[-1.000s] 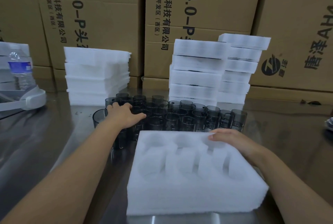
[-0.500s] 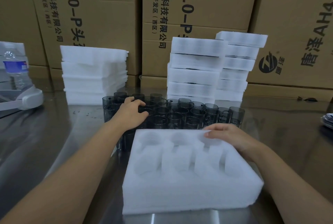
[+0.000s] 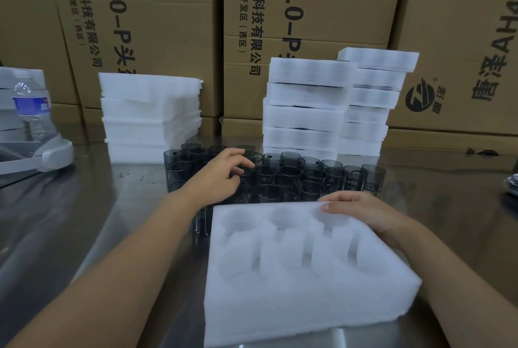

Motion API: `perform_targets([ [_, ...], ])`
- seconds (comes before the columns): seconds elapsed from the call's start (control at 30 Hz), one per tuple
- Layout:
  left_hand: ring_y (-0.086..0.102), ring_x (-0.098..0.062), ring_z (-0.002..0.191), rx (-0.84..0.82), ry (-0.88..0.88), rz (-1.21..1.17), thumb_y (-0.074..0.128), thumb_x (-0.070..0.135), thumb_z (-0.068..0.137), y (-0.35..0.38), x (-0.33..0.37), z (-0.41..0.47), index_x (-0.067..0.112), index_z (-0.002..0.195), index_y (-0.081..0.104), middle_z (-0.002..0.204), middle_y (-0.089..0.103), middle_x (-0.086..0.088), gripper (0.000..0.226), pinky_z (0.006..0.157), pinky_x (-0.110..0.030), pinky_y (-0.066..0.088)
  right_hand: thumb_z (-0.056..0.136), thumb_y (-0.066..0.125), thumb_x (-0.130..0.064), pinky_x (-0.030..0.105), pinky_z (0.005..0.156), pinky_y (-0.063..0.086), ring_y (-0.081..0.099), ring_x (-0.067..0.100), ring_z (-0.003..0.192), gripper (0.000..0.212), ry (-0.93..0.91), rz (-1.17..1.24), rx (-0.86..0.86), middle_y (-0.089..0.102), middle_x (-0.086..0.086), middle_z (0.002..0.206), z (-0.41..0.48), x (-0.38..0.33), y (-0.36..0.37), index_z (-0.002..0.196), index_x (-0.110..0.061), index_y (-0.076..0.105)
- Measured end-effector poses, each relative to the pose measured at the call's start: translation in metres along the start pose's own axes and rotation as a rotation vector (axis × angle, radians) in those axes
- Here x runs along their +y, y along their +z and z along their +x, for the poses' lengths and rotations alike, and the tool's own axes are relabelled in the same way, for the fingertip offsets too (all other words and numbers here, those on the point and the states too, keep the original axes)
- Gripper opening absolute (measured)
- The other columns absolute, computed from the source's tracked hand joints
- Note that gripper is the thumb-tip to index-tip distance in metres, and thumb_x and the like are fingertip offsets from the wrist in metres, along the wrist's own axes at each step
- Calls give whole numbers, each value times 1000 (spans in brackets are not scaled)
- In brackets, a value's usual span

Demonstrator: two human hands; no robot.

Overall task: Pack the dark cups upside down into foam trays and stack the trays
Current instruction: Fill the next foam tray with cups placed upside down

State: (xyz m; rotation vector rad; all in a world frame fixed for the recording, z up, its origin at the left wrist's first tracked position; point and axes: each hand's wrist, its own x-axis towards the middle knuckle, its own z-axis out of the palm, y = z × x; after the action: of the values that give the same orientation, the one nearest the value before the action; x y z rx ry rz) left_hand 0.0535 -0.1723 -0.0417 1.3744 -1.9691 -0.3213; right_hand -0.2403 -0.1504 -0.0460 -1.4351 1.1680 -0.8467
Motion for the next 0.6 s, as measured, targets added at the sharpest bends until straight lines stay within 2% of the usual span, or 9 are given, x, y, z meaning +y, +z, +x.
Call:
perform_targets([
  [0.13, 50, -4, 115, 20, 40, 39, 50, -3, 90, 3, 3, 2, 32, 115, 57, 145, 35, 10, 44, 80, -5, 36, 77, 76, -11, 24, 52, 53, 71, 20, 67, 20, 4, 0, 2, 75, 13, 89, 0, 0, 2, 97, -10, 74],
  [0.27, 55, -5, 106, 112, 33, 56, 55, 2, 92, 3, 1, 2, 26, 119, 60, 137, 44, 9, 37, 76, -4, 38, 77, 75, -10, 24, 52, 53, 71, 19, 66, 21, 1, 6, 11, 75, 13, 88, -1, 0, 2, 98, -8, 73],
  [0.33, 56, -5, 100, 163, 3, 43, 56, 7, 92, 1, 1, 3, 27, 116, 62, 127, 52, 9, 31, 78, -10, 40, 76, 76, -11, 23, 51, 53, 71, 19, 66, 21, -5, -1, 18, 75, 13, 88, -1, 0, 2, 97, -9, 73],
  [0.4, 54, -3, 93, 215, -56, 17, 57, 13, 92, -5, 1, 3, 30, 113, 63, 112, 55, 13, 28, 75, -14, 41, 76, 78, -11, 22, 51, 52, 71, 18, 66, 20, -9, -4, 34, 75, 11, 87, 0, 0, 1, 96, -11, 74],
  [0.47, 55, -3, 92, 263, -105, -30, 59, 14, 91, -13, 0, 3, 31, 109, 65, 103, 58, 14, 24, 79, -18, 42, 74, 80, -14, 22, 52, 52, 71, 17, 67, 18, -14, -22, 50, 75, 9, 86, 0, 1, -1, 91, -15, 76],
  [0.53, 57, -7, 93, 282, -183, -66, 64, 16, 89, -23, -2, 3, 29, 93, 65, 97, 63, 11, 14, 84, -26, 45, 71, 82, -17, 21, 53, 52, 72, 17, 69, 16, -14, -33, 59, 76, 7, 86, 1, 1, -3, 86, -19, 77],
  [0.6, 58, -11, 85, 232, -318, -64, 70, 23, 84, -35, -5, 1, 26, 80, 63, 86, 63, 8, 9, 78, -30, 44, 66, 83, -18, 23, 53, 53, 72, 19, 69, 22, -6, -4, 67, 75, 9, 87, 1, 1, -5, 87, -18, 77],
])
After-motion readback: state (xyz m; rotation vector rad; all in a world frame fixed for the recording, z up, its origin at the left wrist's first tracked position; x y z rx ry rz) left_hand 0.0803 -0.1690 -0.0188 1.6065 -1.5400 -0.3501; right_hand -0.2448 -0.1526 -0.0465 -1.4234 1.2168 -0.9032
